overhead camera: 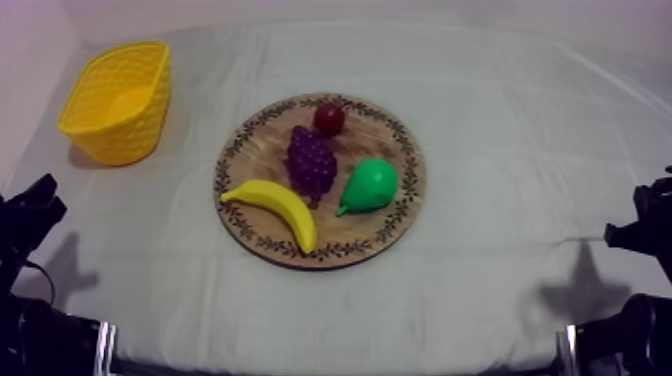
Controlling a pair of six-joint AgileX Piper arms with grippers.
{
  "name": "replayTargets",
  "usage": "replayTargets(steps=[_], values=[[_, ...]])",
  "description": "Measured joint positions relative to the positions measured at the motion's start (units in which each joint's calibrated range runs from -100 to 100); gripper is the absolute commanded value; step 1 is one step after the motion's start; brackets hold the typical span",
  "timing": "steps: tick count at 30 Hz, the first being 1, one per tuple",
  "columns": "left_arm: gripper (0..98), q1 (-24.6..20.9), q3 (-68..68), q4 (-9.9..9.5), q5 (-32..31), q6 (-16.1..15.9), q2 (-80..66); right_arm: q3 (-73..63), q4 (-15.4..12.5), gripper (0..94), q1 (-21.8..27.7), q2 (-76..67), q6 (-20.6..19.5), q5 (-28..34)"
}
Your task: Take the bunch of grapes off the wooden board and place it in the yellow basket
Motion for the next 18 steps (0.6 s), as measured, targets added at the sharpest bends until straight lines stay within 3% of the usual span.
replayTargets(steps=[18], values=[[0.0, 0.56, 0.0, 0.0, 0.0, -0.17, 0.0, 0.0, 0.0, 0.3, 0.0, 0.0, 0.0, 0.0]])
